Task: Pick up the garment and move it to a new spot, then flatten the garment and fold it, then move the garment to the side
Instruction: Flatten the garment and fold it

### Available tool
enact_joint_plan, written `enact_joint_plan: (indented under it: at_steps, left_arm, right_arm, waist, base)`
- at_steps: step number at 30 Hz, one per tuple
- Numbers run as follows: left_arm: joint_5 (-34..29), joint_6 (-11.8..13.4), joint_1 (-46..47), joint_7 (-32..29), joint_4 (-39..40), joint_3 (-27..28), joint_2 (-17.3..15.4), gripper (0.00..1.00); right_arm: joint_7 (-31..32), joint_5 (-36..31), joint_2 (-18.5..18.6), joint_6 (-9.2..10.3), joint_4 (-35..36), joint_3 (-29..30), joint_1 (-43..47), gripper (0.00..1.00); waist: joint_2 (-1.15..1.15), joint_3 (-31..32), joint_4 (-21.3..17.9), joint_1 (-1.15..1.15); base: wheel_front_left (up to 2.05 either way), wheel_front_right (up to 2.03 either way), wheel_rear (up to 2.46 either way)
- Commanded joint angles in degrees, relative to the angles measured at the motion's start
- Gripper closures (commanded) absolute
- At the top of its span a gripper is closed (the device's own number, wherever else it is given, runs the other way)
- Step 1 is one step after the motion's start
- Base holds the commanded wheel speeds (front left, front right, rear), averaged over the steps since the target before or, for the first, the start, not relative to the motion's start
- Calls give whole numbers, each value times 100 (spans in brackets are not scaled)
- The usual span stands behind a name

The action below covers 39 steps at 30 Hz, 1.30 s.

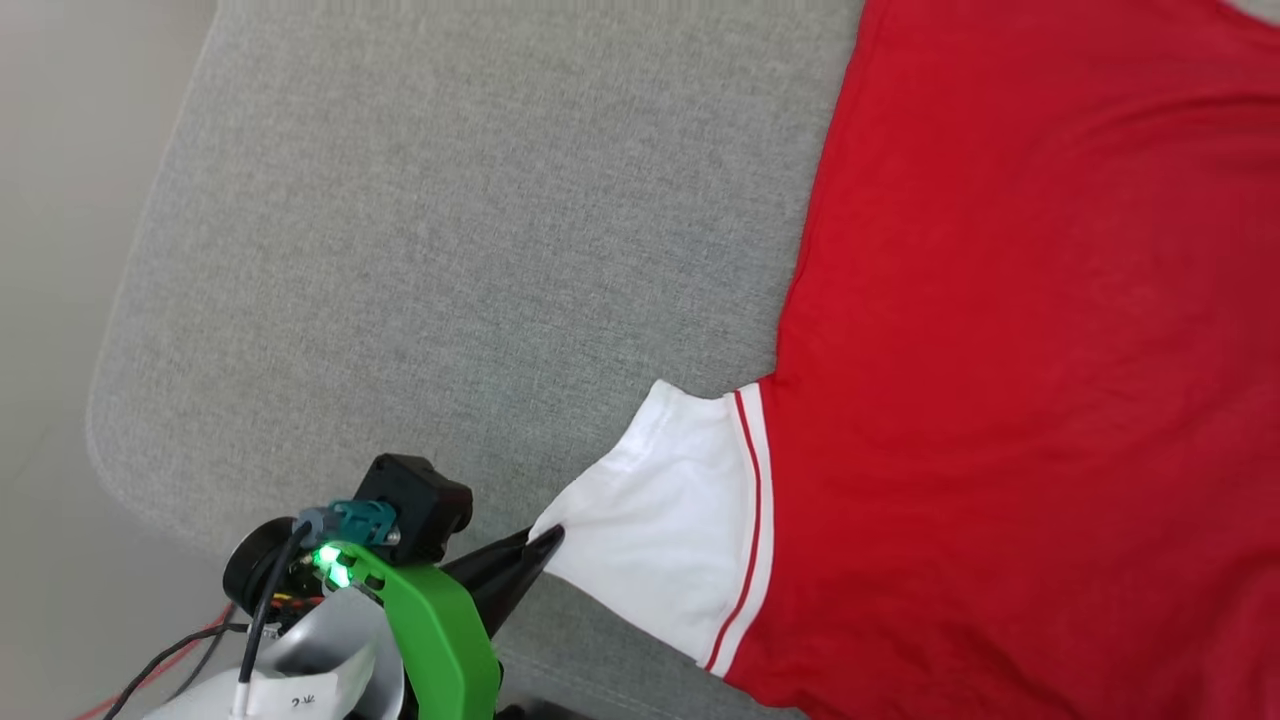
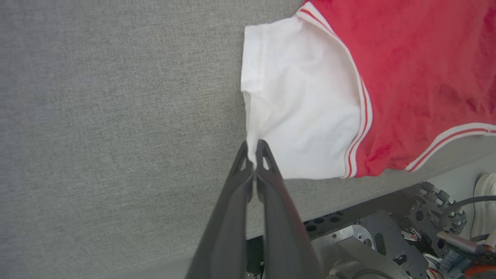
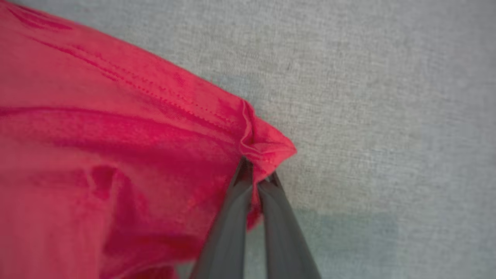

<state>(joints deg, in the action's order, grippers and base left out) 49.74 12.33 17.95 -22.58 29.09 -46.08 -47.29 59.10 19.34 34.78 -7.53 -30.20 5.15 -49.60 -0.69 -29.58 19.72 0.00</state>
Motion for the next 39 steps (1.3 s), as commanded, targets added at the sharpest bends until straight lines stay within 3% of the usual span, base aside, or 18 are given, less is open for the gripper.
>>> enact_joint_plan:
  at_steps: [1,8,10,20,30,38,39]
  left_arm:
    - [99,52,-18,-15,-19,22,-40,100]
    - [297,184,-249,-34,-156,40,-97,100]
    - [362,269,-394,16,-215,64,-140,100]
    - [668,293,-709,299,-446,142,4,100]
    - [673,318,-847,558,-701,162,124,100]
    - [673,238,-835,651,-796,132,229,100]
    - [670,229,-830,651,-799,128,230,100]
  right_arm:
    - [55,49,-56,4,-162,-32,467,100]
    - [9,317,-217,4,32,25,1435,100]
    - [49,479,-265,4,385,58,2100,100]
    - [123,790,-465,4,1432,367,3489,100]
    - [380,858,-824,4,2354,735,4651,100]
    - [554,739,-1135,4,2549,902,5293,100]
    - [540,738,-1155,4,2583,913,5293,63]
  waist:
    - [69,490,-336,0]
    - [69,1193,-757,0]
    - [69,1527,-1012,0]
    - [69,2038,-1474,0]
    - [69,2333,-1634,0]
    - [69,2348,-1583,0]
    - [69,2338,-1576,0]
  base:
    - [0,0,0]
    - [0,0,0]
    - [0,0,0]
    - [0,0,0]
    - [0,0,0]
    - [0,0,0]
    - [0,0,0]
